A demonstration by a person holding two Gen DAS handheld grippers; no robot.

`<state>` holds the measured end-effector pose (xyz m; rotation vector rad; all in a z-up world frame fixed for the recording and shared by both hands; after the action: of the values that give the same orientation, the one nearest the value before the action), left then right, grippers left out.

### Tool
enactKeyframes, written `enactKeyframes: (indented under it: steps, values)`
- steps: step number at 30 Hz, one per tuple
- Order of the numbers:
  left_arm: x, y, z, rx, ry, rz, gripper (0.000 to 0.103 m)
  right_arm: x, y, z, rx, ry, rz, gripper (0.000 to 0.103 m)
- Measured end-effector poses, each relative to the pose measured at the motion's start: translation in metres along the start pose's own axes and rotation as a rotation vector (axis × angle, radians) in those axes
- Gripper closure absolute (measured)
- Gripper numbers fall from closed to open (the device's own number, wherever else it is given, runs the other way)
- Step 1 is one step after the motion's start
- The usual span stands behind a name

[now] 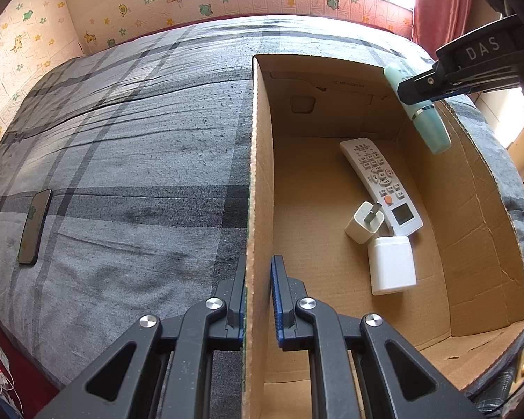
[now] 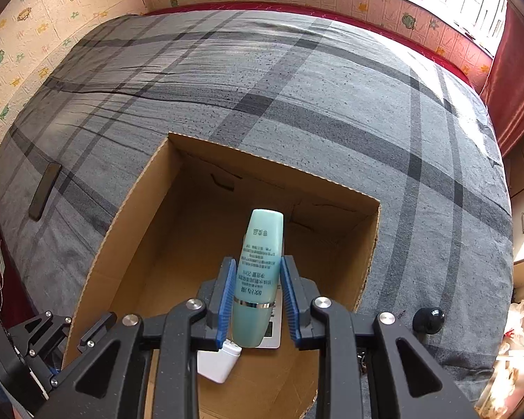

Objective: Organize rigid objects
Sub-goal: 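Carry the bottle with the right gripper into the box, then open the right gripper to drop the bottle beside the remote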

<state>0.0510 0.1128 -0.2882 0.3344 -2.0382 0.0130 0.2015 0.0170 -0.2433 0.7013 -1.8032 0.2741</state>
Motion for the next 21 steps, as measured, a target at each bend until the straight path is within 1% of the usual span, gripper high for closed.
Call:
enactKeyframes:
  steps: [12,21]
  values:
    - [0.000,0.000,0.001,0.002,0.000,0.001,0.091,-0.059,0.010,0.002,0.011,0.092,-0.027,0.076]
    - [0.000,0.001,0.001,0.003,0.001,0.003,0.091,-0.082,0.010,0.003,0.007,0.135,-0.035,0.076]
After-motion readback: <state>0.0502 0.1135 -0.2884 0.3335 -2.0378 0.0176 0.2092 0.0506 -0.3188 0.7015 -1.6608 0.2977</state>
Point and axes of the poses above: each gripper's, at about its wrist camera, not at the fingertips, and x roughly against the way its jaws point, y to its left, z to its underside, the point moved 5 cm from there along -x, roughly the way its jaws point, and after that the axes turned 7 degrees about -z, right-handed, at the moved point
